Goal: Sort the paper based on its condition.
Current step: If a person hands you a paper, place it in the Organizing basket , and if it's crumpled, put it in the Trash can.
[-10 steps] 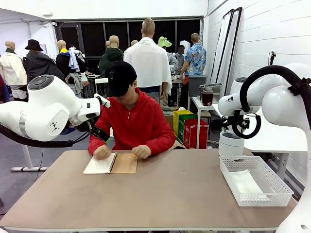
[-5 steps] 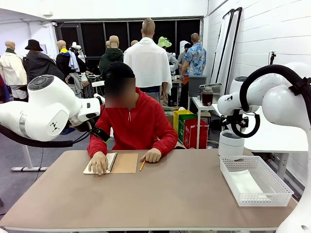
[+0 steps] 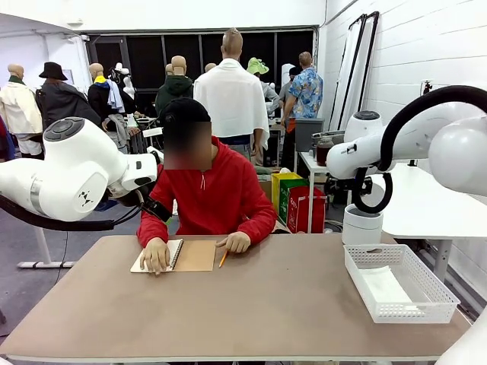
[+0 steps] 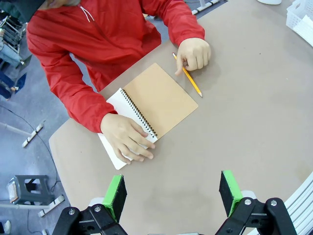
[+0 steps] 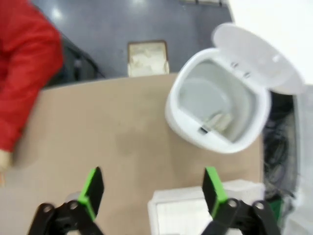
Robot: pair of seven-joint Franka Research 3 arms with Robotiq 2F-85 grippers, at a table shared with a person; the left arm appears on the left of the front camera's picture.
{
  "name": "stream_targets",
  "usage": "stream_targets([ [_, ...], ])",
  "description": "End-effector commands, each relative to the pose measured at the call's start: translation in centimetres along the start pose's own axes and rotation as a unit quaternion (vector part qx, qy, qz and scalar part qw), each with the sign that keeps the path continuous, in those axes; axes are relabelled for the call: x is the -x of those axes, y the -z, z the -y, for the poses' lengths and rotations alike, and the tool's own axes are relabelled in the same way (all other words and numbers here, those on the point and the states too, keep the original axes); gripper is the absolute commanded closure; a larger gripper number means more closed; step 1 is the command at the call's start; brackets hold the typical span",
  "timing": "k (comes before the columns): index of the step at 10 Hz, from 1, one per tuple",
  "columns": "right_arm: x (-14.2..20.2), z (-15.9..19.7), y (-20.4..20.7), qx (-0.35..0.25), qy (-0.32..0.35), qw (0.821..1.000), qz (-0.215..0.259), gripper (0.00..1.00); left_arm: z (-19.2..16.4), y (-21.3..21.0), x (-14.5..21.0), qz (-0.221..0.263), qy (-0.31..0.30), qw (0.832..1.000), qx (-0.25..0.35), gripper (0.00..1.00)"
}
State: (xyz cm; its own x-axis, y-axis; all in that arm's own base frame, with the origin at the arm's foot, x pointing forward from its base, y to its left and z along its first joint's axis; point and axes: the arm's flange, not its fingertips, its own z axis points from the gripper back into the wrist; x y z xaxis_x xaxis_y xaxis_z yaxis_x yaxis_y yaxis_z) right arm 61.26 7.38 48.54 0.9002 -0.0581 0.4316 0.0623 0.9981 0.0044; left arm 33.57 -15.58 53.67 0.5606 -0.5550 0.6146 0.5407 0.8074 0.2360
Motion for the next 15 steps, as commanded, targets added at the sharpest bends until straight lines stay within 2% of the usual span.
stream_targets([
  [1, 3.9, -0.9, -1.2, -0.035, -0.089, 0.995, 0.008, 0.00, 0.0, 0.0, 0.1, -0.001, 0.002, 1.000, 0.000, 0.00],
  [3, 5.9, -2.5, -1.9, -0.054, -0.156, 0.986, 0.012, 0.00, 0.0, 0.0, 0.1, -0.001, 0.002, 1.000, 0.000, 0.00],
  [5, 6.4, -2.2, -2.1, -0.082, -0.199, 0.976, 0.015, 0.00, 0.0, 0.0, 0.1, -0.001, 0.002, 1.000, 0.000, 0.00],
  [6, 5.9, -4.2, -2.1, -0.041, -0.158, 0.987, 0.004, 0.00, 0.0, 0.0, 0.1, -0.001, 0.002, 1.000, 0.000, 0.00],
  [9, 5.9, -4.2, -2.1, -0.041, -0.158, 0.987, 0.004, 0.00, 0.0, 0.0, 0.1, -0.001, 0.002, 1.000, 0.000, 0.00],
  [10, 6.2, -3.9, -2.2, -0.053, -0.171, 0.984, 0.006, 0.00, 0.0, 0.0, 0.1, -0.001, 0.002, 1.000, 0.000, 0.00],
  [13, 7.9, -6.9, -5.7, -0.107, -0.201, 0.973, 0.032, 0.00, 0.0, 0.0, 0.1, -0.001, 0.002, 1.000, 0.000, 0.00],
  [15, 10.8, -8.5, -8.4, -0.149, -0.259, 0.953, 0.044, 0.00, 0.0, 0.0, 0.1, -0.001, 0.002, 1.000, 0.000, 0.00],
])
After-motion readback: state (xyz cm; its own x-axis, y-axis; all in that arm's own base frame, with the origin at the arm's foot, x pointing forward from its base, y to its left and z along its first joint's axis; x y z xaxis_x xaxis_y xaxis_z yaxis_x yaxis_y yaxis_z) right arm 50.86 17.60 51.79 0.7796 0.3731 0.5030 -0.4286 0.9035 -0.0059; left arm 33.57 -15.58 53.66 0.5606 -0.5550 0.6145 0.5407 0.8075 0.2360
